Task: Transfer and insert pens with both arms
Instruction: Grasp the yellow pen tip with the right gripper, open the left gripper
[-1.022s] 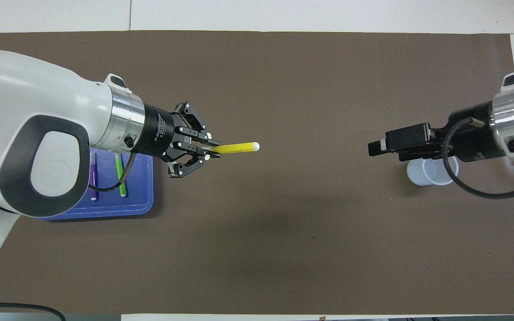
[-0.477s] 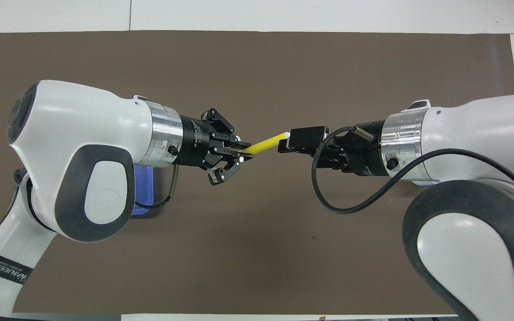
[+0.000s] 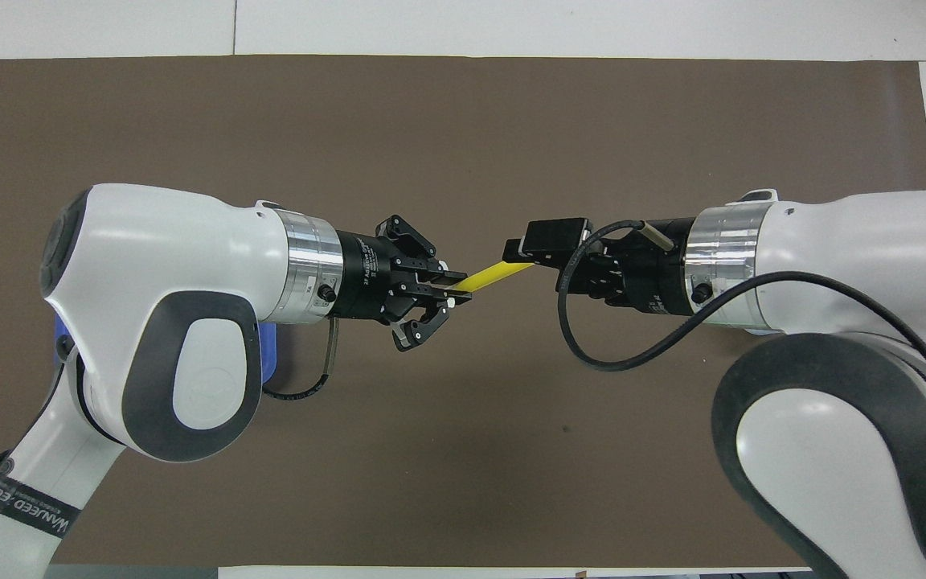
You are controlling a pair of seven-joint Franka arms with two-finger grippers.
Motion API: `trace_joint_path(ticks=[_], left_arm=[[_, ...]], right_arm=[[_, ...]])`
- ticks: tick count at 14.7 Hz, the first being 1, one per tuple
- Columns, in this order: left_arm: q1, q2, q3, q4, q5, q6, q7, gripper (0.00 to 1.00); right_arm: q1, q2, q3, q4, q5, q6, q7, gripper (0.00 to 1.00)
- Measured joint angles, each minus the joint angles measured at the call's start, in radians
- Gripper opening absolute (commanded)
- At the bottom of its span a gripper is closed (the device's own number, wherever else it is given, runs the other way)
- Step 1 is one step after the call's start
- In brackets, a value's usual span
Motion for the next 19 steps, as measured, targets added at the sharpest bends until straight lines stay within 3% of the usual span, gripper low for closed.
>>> trace_joint_path(ticks=[5,13,17,19], left_arm=[[0.0,0.0,0.0,-0.001,-0.015,0.01,0.0,0.0],[0.0,-0.001,0.0,-0.001,-0.027,0.015,0.0,0.0],[0.0,-0.002,0.0,-0.001,-0.028,0.016,0.0,0.0],[0.0,-0.002,0.0,-0.001,-0.029,0.018,0.0,0.0]], right_arm=[[0.0,0.0,0.0,-0.001,0.0,0.0,0.0,0.67],[0.001,-0.001,0.019,-0.003,0.0,0.059,0.026,0.66],[0.001,-0.001,0.043,-0.004,0.0,0.096,0.052,0.6],[0.001,-0.001,0.043,-0.004,0.0,0.096,0.052,0.49]])
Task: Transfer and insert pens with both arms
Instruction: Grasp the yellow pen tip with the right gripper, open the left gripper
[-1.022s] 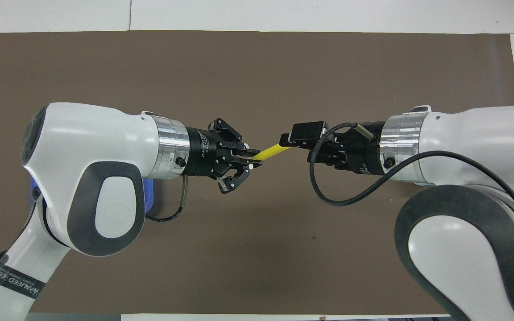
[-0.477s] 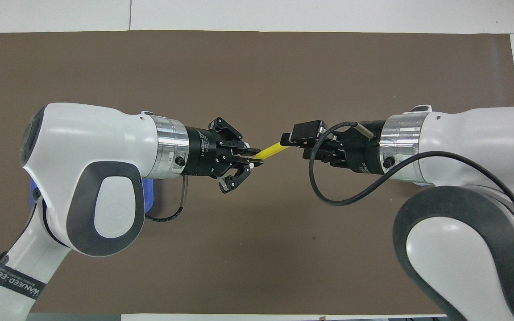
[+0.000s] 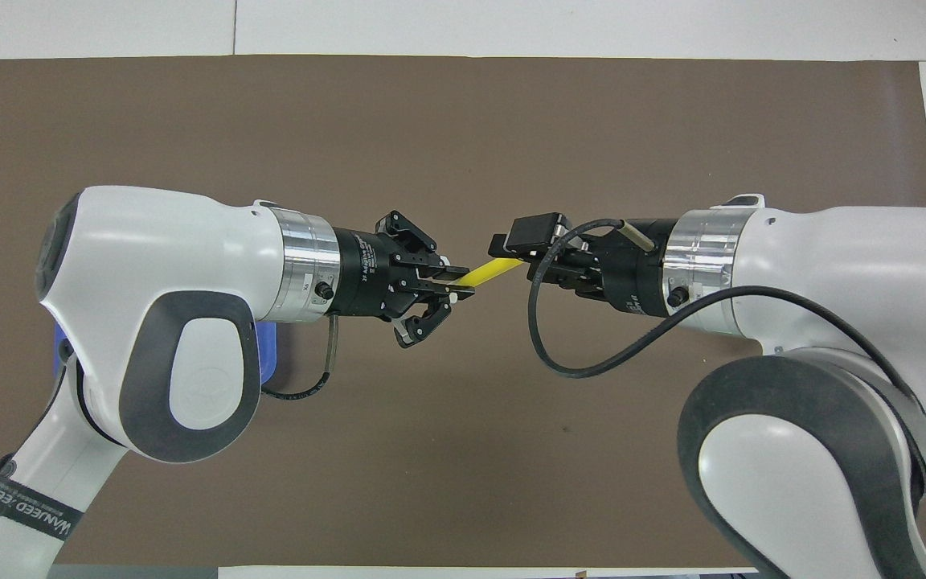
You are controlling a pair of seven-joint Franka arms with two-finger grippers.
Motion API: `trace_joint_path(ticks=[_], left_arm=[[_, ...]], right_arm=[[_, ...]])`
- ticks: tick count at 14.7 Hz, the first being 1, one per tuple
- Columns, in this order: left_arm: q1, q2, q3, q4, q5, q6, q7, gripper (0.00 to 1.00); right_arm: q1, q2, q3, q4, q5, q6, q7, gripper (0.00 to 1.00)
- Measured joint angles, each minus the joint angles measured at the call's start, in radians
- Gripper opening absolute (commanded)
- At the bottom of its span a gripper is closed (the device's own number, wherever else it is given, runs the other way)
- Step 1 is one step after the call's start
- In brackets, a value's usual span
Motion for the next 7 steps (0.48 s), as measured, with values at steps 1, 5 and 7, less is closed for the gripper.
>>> trace_joint_path(ticks=[1,5,7], left_arm=[[0.0,0.0,0.0,0.0,-0.002,0.0,0.0,0.0],[0.0,0.0,0.0,-0.001,-0.007,0.002,0.0,0.0],[0.0,-0.002,0.002,-0.002,-0.007,0.006,0.0,0.0]], right_arm=[[0.0,0.0,0.0,0.0,0.0,0.0,0.0,0.42],[0.0,0.0,0.0,-0.001,0.0,0.0,0.0,0.0],[-0.002,0.001,-0.002,-0.004,0.002,0.0,0.0,0.0]])
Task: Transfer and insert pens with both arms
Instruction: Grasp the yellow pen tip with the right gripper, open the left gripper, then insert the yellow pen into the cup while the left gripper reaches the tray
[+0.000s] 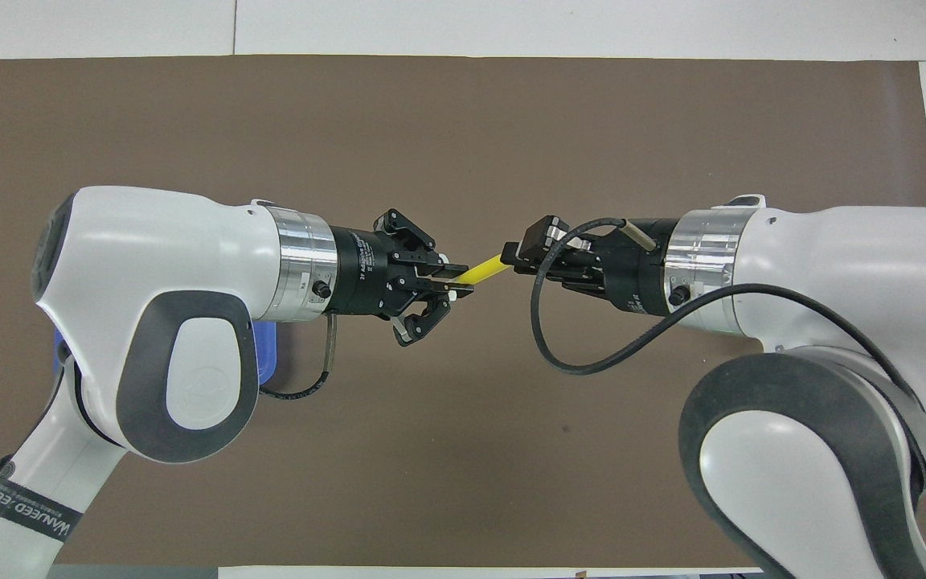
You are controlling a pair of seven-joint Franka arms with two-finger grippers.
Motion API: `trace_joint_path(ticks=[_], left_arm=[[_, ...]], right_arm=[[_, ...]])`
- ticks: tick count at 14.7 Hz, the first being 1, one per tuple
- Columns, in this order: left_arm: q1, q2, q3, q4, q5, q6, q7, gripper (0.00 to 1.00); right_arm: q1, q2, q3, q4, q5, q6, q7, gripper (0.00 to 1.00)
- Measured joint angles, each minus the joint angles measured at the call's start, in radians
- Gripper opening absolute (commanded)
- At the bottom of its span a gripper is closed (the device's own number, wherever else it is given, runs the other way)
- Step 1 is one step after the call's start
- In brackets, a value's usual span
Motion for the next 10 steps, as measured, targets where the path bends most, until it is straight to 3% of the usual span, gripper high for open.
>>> trace_joint_path(ticks=[3,4,5,6,10], left_arm=[[0.0,0.0,0.0,-0.001,0.0,0.0,0.0,0.0],[0.0,0.0,0.0,-0.001,0.0,0.0,0.0,0.52],[0.0,0.0,0.0,-0.001,-0.001,0.0,0.0,0.96],[-0.001,-0.001,-0.001,-0.001,-0.001,0.001,0.0,1.0],[-0.002,-0.016,-0.002,-0.001,-0.003,0.003,0.0,1.0]], right_arm=[[0.0,0.0,0.0,0.0,0.0,-0.001,0.0,0.0],[-0.001,0.0,0.0,0.0,0.0,-0.001,0.0,0.0],[-0.001,0.0,0.0,0.0,0.0,-0.002,0.0,0.0],[-0.002,0.0,0.0,-0.001,0.0,-0.007,0.0,0.0],[-0.041,-0.003,-0.008,0.0,-0.083,-0.142,-0.012,0.0]])
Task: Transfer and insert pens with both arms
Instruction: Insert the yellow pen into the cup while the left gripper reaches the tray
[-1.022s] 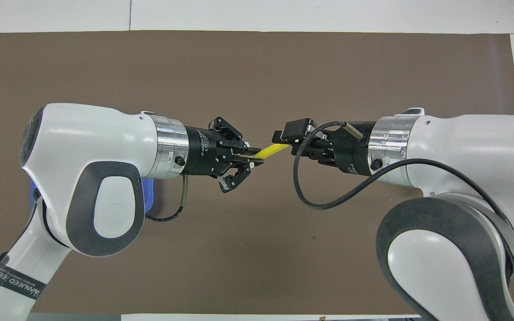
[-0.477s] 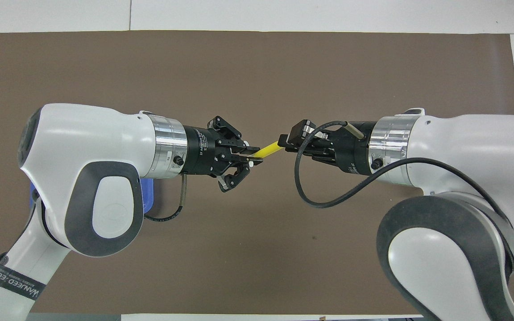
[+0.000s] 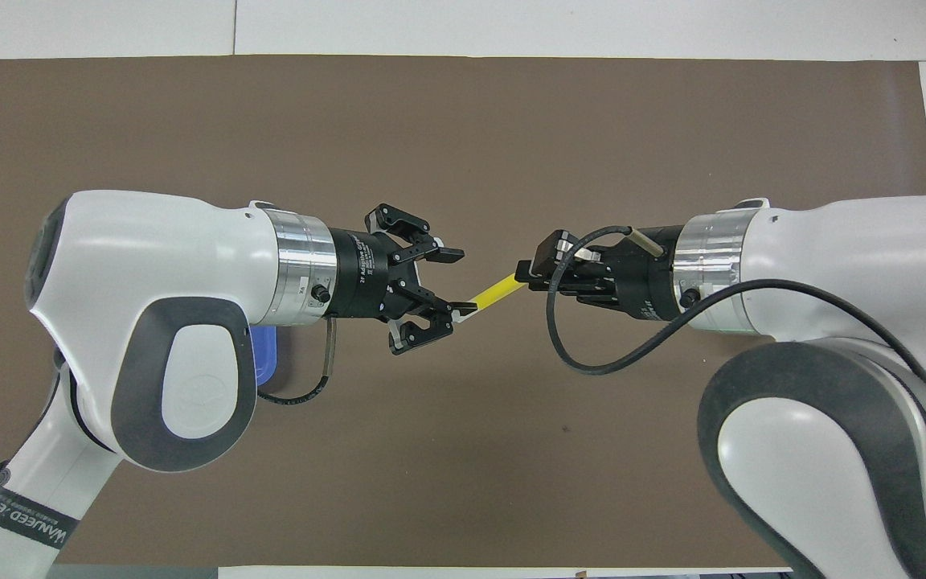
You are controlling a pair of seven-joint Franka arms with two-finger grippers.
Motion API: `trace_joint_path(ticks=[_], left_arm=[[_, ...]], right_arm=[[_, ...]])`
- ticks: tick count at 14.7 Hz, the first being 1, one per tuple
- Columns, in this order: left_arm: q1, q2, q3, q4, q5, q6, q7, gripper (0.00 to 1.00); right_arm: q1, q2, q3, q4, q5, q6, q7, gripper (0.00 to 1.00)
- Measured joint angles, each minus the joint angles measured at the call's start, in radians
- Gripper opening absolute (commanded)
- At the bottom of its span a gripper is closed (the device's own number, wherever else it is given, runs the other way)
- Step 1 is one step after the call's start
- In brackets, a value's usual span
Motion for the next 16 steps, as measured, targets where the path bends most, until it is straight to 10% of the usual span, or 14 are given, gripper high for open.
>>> trace_joint_path(ticks=[9,16], left_arm=[[0.065,-0.008,0.014,-0.02,0.144,-0.107,0.285,1.0],[0.27,-0.028,0.022,-0.082,0.369,-0.288,0.901,1.0]], right_arm=[[-0.311,-0.01,-0.011,0.018,-0.433,-0.273,-0.573,0.0],[-0.352,0.008,-0.007,-0.018,-0.702,-0.221,-0.768,0.0]])
